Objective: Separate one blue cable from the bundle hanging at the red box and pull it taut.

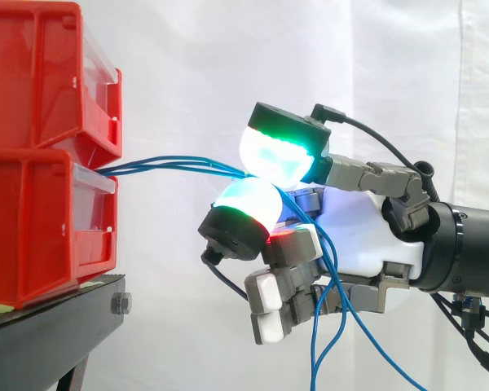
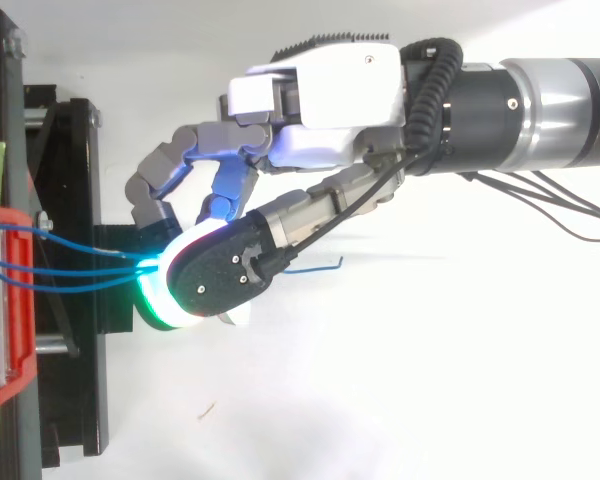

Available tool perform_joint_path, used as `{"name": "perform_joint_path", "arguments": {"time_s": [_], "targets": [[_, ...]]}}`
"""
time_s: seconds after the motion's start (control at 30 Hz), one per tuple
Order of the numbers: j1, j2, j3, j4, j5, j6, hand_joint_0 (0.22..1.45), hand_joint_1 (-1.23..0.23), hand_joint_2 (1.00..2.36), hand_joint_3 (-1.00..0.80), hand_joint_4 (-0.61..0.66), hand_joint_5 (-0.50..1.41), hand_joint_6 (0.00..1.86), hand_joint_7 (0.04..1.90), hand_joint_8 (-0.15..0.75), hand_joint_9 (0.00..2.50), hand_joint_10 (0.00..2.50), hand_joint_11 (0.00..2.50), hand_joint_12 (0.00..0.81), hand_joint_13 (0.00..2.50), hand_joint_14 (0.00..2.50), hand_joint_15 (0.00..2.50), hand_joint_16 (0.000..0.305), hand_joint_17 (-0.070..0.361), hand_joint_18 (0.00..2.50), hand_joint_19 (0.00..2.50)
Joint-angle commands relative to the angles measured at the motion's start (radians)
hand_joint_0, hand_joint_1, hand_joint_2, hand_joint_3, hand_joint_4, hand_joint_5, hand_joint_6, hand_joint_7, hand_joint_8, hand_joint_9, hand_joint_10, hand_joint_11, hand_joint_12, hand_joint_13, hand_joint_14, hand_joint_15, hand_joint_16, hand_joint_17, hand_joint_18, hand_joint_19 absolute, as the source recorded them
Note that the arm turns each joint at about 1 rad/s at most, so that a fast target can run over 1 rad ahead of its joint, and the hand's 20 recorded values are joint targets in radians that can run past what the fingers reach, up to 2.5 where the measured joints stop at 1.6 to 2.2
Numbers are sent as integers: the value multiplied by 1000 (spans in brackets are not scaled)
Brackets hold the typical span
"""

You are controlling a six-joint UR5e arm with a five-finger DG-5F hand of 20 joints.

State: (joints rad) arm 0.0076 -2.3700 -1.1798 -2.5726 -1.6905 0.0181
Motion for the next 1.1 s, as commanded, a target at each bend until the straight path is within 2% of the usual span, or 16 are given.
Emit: {"name": "perform_joint_path", "arguments": {"time_s": [0.0,0.1,0.23,0.43,0.67,0.8,0.87,1.07], "targets": [[2,0,0,5,0,-1,612,-651,1020,-126,262,-175,870,1232,409,1082,23,951,466,967,18,500,55,123,877,386],[2,-2,-1,6,0,-1,638,-673,1017,-242,260,-183,867,1217,391,1050,24,1001,451,952,18,518,52,117,855,409],[3,0,0,6,0,-18,638,-691,1015,-302,264,-184,868,1213,390,1064,24,1033,449,951,18,516,52,117,854,416],[3,0,0,8,0,-24,567,-549,1000,-500,260,-174,867,1209,398,1104,24,1023,453,977,19,520,53,118,879,407],[3,0,-1,8,0,-26,538,-370,1000,-500,256,-166,847,1185,406,1135,23,978,462,1018,19,518,54,123,927,412],[3,0,0,8,0,-26,584,-405,1000,-498,248,-166,839,1212,396,1153,22,981,454,1028,19,530,53,118,924,422],[3,0,0,8,0,-26,608,-477,1009,-403,252,-164,838,1228,403,1154,23,1001,454,1031,19,536,52,117,928,422],[6,0,0,9,3,-26,641,-639,1017,-317,263,-178,846,1194,404,1112,24,1051,459,1023,18,540,52,117,930,415]]}}
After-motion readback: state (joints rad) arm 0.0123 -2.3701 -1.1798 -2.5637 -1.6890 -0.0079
